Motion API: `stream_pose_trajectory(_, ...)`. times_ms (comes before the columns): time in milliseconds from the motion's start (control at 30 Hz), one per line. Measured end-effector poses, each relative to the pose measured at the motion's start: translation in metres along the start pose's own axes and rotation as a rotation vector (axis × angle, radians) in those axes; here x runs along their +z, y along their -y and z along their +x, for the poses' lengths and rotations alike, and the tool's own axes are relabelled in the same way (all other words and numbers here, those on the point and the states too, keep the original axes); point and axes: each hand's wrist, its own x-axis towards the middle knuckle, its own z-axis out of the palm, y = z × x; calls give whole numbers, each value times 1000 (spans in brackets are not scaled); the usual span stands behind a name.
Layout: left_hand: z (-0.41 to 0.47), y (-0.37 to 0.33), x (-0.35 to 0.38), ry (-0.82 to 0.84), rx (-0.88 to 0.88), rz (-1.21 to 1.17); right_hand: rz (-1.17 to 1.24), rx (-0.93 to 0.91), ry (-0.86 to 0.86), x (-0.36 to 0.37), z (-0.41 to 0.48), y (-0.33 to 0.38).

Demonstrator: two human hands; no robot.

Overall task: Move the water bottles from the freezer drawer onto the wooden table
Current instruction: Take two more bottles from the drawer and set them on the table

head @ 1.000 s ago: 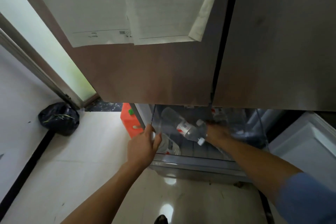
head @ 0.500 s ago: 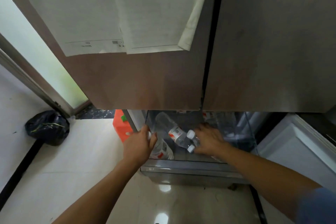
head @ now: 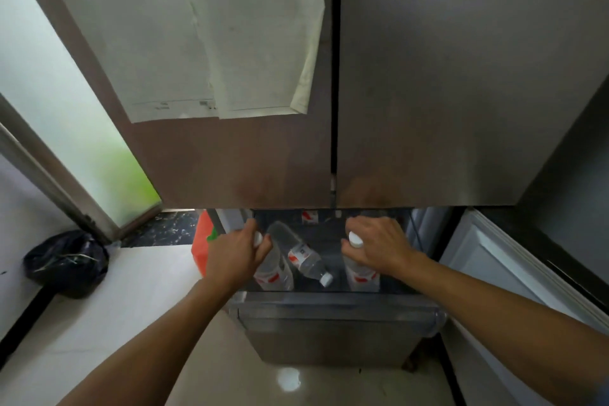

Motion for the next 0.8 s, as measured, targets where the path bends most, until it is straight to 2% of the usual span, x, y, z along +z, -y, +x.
stream_pose_trajectory(200, -22, 29, -66, -283, -62, 58, 65, -188, -225, -44, 35, 74)
stream_pose_trajectory(367, -87, 78, -129, -409, -197, 103, 57, -358, -283, -60, 61, 164)
stream_pose_trajectory(500, -179, 134, -171, -412, -348, 174, 73, -479, -261, -49, 61, 262)
stream_pose_trajectory(667, -331, 200, -214, -284, -562, 232, 140, -593, -135, -16, 28, 410)
stream_pose_trajectory(800, -461, 240, -241, -189, -744, 382, 207, -733, -30, 17, -8, 529)
